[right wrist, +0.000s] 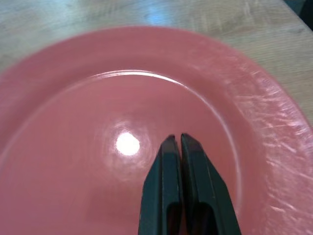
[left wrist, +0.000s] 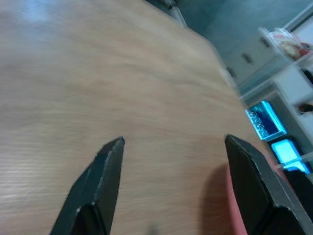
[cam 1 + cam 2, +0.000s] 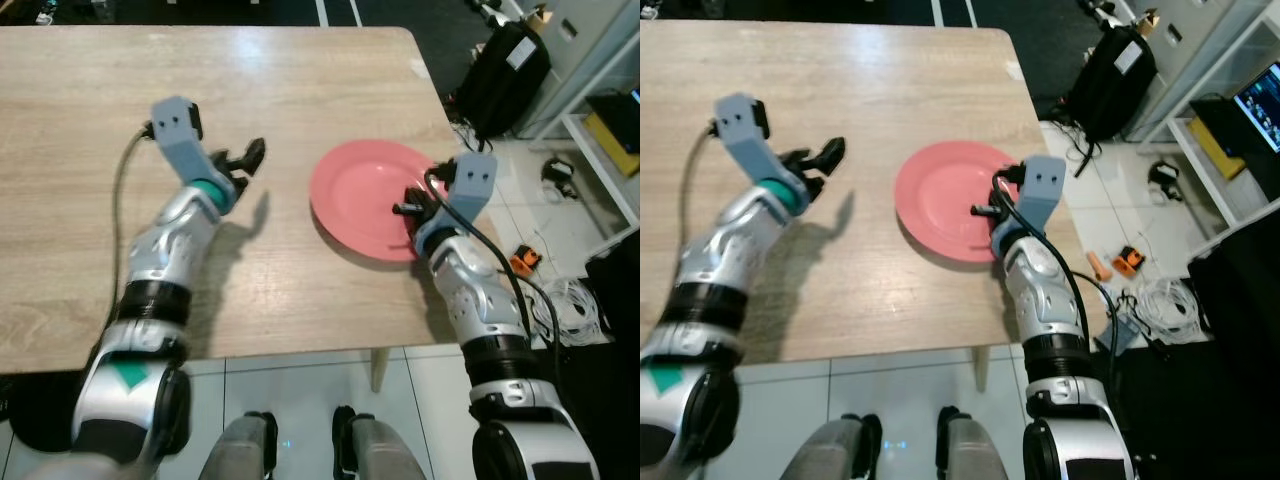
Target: Setting the table
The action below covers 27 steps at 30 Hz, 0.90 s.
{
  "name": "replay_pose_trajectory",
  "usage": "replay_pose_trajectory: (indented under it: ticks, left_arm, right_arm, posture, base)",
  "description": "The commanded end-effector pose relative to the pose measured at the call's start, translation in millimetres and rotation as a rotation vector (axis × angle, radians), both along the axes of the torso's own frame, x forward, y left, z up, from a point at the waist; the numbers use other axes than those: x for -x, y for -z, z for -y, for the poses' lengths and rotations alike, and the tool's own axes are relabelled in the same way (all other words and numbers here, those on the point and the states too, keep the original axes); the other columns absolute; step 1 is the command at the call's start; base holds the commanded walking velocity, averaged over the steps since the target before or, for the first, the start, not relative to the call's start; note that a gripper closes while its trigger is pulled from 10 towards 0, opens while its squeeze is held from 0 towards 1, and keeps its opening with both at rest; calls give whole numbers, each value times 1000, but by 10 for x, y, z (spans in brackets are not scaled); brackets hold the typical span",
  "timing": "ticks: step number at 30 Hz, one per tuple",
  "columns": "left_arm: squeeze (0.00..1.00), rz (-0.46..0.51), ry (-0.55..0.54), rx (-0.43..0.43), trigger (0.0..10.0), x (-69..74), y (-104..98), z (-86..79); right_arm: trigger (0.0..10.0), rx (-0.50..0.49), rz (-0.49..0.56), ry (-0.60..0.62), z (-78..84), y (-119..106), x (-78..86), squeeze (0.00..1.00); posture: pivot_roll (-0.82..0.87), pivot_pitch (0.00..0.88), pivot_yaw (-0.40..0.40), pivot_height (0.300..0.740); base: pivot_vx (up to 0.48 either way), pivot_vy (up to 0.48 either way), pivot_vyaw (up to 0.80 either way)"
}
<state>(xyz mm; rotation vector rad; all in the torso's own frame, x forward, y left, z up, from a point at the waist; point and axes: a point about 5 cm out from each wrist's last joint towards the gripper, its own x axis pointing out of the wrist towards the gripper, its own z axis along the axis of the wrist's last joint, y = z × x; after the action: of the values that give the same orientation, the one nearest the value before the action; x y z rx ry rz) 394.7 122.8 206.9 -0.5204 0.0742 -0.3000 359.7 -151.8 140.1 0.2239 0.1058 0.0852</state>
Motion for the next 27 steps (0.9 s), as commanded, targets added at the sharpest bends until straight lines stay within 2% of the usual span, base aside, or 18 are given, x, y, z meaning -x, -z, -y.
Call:
replay_pose_trajectory:
  ticks: [1, 2, 3, 6, 8, 9, 10, 11, 14, 20, 22, 24, 27]
  left_arm:
    - [0, -44, 34, 33, 10000, 2, 78, 67]
    - [0, -44, 34, 33, 10000, 2, 78, 67]
    - [0, -46, 63, 42, 10000, -1, 57, 120]
    - [0, -46, 63, 42, 10000, -1, 57, 120]
    - [0, -61, 168, 52, 10000, 12, 49, 280]
    - [0, -61, 168, 52, 10000, 12, 49, 280]
    - [0, -101, 234, 63, 10000, 25, 91, 397]
    - [0, -115, 248, 67, 10000, 27, 110, 427]
    - [0, -127, 265, 68, 10000, 34, 139, 469]
    - [0, -146, 287, 86, 10000, 26, 166, 553]
    - [0, -147, 294, 97, 10000, 15, 148, 581]
    - [0, -144, 296, 101, 10000, 9, 129, 582]
    - [0, -142, 295, 102, 10000, 3, 120, 561]
  right_arm:
    - [118, -12, -49, 15, 39, 125, 37, 0]
    - [118, -12, -49, 15, 39, 125, 37, 0]
    - [10000, -49, 25, 19, 40, 12, 26, 0]
    - [10000, -49, 25, 19, 40, 12, 26, 0]
    - [10000, -49, 163, 108, 186, -213, 17, 0]
    - [10000, -49, 163, 108, 186, -213, 17, 0]
    - [10000, -35, 184, 191, 352, -242, 29, 0]
    - [10000, -34, 178, 212, 399, -226, 35, 0]
    - [10000, -39, 167, 238, 452, -195, 49, 0]
    - [10000, -31, 125, 276, 518, -89, 82, 0]
    - [10000, 23, 93, 266, 510, -14, 97, 0]
    - [10000, 22, 112, 231, 466, -21, 116, 0]
    - [10000, -43, 237, 167, 407, -195, 153, 0]
  posture:
    - [59, 132, 14, 740]
    - [59, 132, 14, 740]
    - [57, 133, 17, 740]
    - [57, 133, 17, 740]
    - [55, 133, 22, 740]
    - [55, 133, 22, 740]
    - [53, 132, 23, 740]
    - [53, 132, 23, 740]
    - [49, 130, 26, 740]
    - [46, 128, 29, 740]
    - [47, 126, 31, 740]
    - [48, 123, 32, 740]
    - [47, 118, 33, 740]
  base:
    - [0, 0, 0]
    - [0, 0, 0]
    - [0, 0, 0]
    - [0, 0, 0]
    - [0, 0, 0]
    - [0, 0, 0]
    - [0, 0, 0]
    - [0, 0, 0]
    - [0, 0, 0]
    - [0, 0, 0]
    - [0, 0, 0]
    - [0, 0, 0]
    - [0, 0, 0]
